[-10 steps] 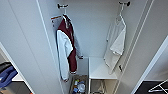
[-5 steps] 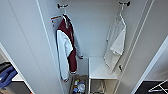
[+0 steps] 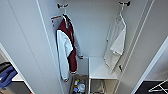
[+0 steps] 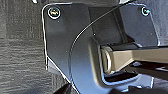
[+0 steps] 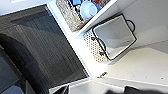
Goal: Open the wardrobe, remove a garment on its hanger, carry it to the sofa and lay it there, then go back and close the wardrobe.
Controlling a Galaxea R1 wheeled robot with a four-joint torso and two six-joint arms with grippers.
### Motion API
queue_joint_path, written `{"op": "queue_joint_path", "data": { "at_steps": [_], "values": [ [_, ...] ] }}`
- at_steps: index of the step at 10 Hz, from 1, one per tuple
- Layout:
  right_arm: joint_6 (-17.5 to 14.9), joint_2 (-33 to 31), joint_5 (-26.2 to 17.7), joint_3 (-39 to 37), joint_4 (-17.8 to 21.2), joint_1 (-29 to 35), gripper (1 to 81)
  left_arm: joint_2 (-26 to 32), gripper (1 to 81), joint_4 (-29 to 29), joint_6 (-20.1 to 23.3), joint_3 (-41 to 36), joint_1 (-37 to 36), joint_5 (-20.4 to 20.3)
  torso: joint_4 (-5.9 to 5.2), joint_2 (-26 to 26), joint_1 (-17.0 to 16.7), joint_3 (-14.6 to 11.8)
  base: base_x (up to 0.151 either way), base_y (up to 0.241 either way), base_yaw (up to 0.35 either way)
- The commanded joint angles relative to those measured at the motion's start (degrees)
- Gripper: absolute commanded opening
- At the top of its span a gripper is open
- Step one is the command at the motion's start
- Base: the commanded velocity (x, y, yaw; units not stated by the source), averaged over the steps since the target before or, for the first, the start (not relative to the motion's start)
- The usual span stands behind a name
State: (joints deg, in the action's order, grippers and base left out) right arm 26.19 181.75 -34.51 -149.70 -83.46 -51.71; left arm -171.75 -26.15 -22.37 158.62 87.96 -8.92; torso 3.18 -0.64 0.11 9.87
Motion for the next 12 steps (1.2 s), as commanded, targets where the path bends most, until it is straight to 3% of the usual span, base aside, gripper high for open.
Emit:
{"op": "queue_joint_path", "data": {
  "at_steps": [1,5,7,9,10,12],
  "values": [
    [3.8,-0.8,-5.4,-3.9,-1.9,7.2,81.1,0.1,81.1,-0.1,0.0,0.2,-1.2,2.9,0.0,0.0,0.0,0.0,0.0,0.0,0.0],
    [13.1,-8.7,-4.4,-6.6,-1.8,5.0,81.1,-0.3,81.1,-0.1,0.0,0.2,-1.2,2.9,0.0,0.0,0.0,0.0,0.0,0.0,0.0],
    [15.8,-9.9,-0.9,-5.6,-0.8,2.7,81.1,-0.3,81.1,-0.1,0.0,0.2,-1.3,2.9,0.0,0.0,0.0,0.0,0.0,0.0,0.0],
    [16.4,-10.0,10.2,-1.6,12.6,-0.9,81.1,0.0,81.1,-0.1,0.1,0.2,-1.4,2.8,0.0,0.0,0.0,0.0,0.0,0.0,0.0],
    [16.2,-10.5,13.5,1.8,18.7,-2.6,81.1,0.0,81.1,-0.1,0.2,0.2,-1.8,2.3,0.0,0.0,0.0,0.0,0.0,0.0,0.0],
    [16.2,-14.0,17.1,10.4,27.4,-6.0,81.1,-0.2,81.1,-0.1,0.3,0.2,-2.2,2.0,0.0,0.0,0.0,0.0,0.0,0.0,0.0]
  ]
}}
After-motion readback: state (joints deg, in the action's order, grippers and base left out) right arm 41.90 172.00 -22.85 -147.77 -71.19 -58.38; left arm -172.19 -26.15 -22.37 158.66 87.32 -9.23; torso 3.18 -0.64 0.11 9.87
